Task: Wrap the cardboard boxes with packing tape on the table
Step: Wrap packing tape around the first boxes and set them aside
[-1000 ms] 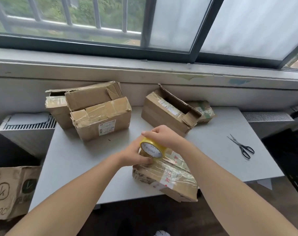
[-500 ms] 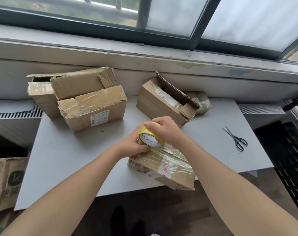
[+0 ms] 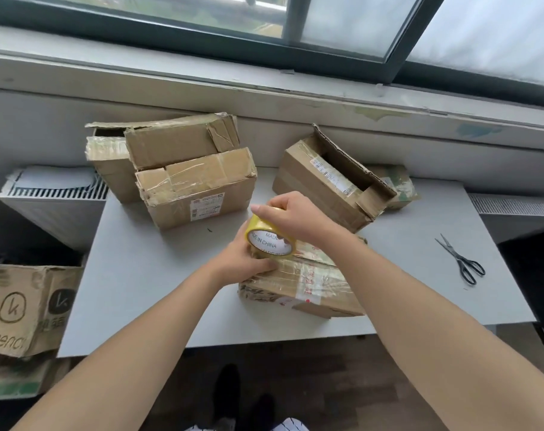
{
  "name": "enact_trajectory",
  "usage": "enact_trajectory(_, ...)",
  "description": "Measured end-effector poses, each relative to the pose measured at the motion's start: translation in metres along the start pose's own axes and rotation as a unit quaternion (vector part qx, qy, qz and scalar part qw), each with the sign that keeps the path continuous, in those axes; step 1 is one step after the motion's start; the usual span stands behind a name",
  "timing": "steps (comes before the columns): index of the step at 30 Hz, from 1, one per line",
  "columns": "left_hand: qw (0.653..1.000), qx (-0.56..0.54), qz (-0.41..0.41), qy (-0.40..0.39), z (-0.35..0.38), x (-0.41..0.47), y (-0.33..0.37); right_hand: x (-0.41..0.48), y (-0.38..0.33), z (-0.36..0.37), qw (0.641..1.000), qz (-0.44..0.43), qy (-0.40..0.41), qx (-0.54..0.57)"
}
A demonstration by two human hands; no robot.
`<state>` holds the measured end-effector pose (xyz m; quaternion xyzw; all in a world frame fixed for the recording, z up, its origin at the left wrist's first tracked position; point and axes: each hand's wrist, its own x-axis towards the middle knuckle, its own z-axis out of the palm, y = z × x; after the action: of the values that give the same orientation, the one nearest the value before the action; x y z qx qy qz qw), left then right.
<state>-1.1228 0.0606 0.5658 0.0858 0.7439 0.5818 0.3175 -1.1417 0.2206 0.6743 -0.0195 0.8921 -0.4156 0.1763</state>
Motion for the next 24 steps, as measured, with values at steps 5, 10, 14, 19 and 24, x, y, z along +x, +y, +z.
enact_trajectory(5, 0.993, 0.083, 0.079, 0.019, -0.002, -0.009, 0.012, -0.028, 0.005, -0.059, 0.985, 0.014, -0.063, -0.157)
enact_trajectory(10, 0.992, 0.108, 0.062, 0.010, -0.004, -0.008, 0.008, -0.083, 0.038, -0.117, 0.972, 0.084, -0.057, -0.214)
enact_trajectory(14, 0.991, 0.123, 0.048, 0.010, -0.006, -0.005, 0.008, -0.121, 0.084, -0.136, 0.955, 0.149, -0.010, -0.256)
enact_trajectory(19, 0.991, 0.130, 0.035, 0.013, -0.006, -0.006, 0.009, -0.122, 0.140, -0.108, 0.957, 0.173, 0.012, -0.234)
enact_trajectory(24, 0.993, 0.113, 0.025, 0.021, -0.004, -0.007, 0.010, -0.119, 0.160, -0.096, 0.968, 0.176, 0.001, -0.177)
